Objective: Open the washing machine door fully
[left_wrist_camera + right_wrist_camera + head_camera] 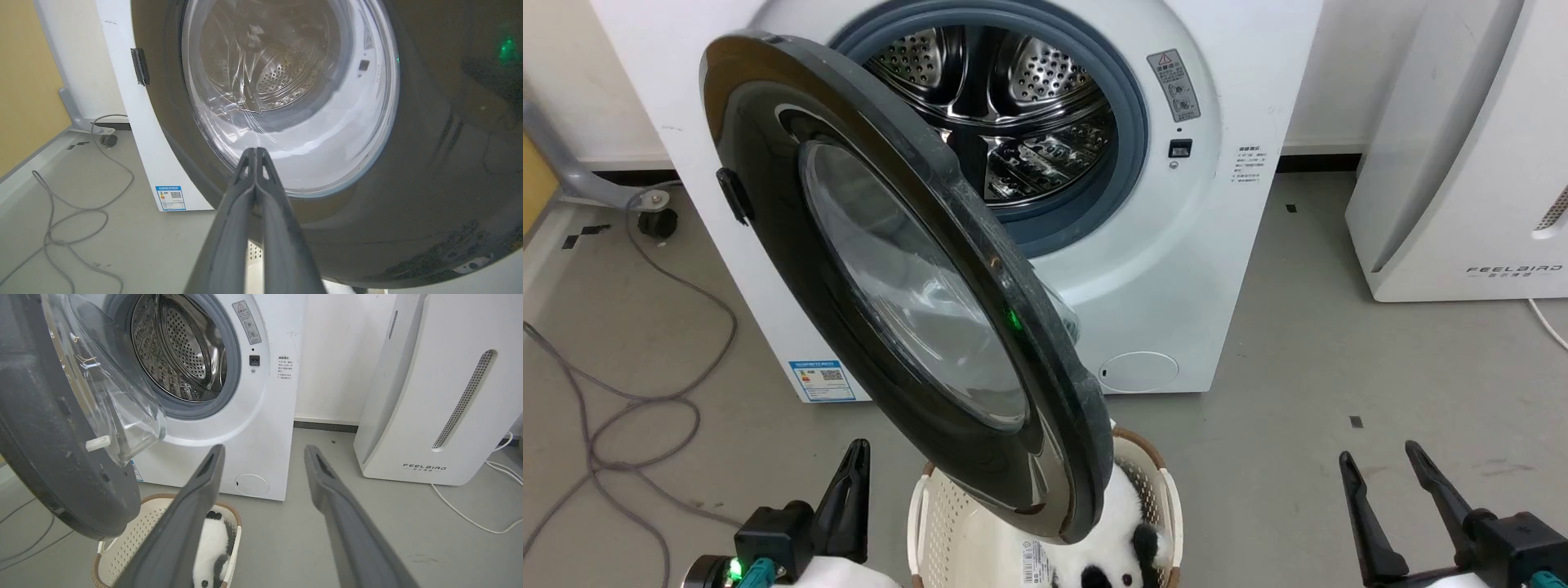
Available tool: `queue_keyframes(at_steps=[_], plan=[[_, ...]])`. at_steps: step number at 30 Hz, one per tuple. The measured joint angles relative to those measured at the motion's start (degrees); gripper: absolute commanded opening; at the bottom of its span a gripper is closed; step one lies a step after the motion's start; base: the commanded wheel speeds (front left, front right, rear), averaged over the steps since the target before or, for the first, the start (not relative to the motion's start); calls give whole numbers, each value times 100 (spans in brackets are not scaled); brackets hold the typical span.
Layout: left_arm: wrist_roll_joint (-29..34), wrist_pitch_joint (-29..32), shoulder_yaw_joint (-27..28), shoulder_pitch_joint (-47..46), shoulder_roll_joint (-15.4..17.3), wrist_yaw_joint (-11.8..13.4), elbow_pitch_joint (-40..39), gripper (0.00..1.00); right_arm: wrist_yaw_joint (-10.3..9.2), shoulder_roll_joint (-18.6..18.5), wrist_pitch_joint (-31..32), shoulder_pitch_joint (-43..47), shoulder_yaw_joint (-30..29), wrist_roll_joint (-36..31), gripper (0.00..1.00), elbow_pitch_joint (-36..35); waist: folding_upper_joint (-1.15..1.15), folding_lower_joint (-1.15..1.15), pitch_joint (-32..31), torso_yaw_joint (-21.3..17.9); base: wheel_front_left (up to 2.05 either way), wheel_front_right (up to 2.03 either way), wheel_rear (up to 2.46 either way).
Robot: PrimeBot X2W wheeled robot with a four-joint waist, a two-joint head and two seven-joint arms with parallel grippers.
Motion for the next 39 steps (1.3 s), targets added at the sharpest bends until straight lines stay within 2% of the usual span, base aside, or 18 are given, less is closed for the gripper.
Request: queue_keyframes(at_steps=[4,9,18,24,27,30,34,39], plan=[[-97,108,25,-1,1,11,-87,0,0,0,-30,-3,-10,22,100,29,0,0,-6,4,0,0,0],[-198,365,142,-97,31,158,-532,0,0,0,-30,-2,-29,58,100,48,0,0,-5,34,0,0,0],[-183,922,280,-736,248,337,-1851,0,0,1,-30,-2,-20,100,100,73,0,0,18,52,0,0,0],[-55,1045,293,-1266,277,458,-2925,0,0,1,-31,-3,-23,100,100,114,0,0,29,55,0,0,0],[-1,1102,87,-1571,220,446,-3308,0,0,1,-33,-3,-38,100,100,127,0,0,28,66,0,0,0],[21,1173,-311,-1886,52,318,-3516,0,0,2,-33,-3,-46,100,100,138,0,0,28,75,0,0,0],[-5,1303,-959,-2243,-245,123,-3529,0,0,2,-32,-5,-45,100,100,149,0,0,23,82,0,0,0],[-132,1569,-1801,-2503,-437,-110,-3373,0,0,3,-31,-8,-43,101,100,168,0,0,2,64,0,0,0]])
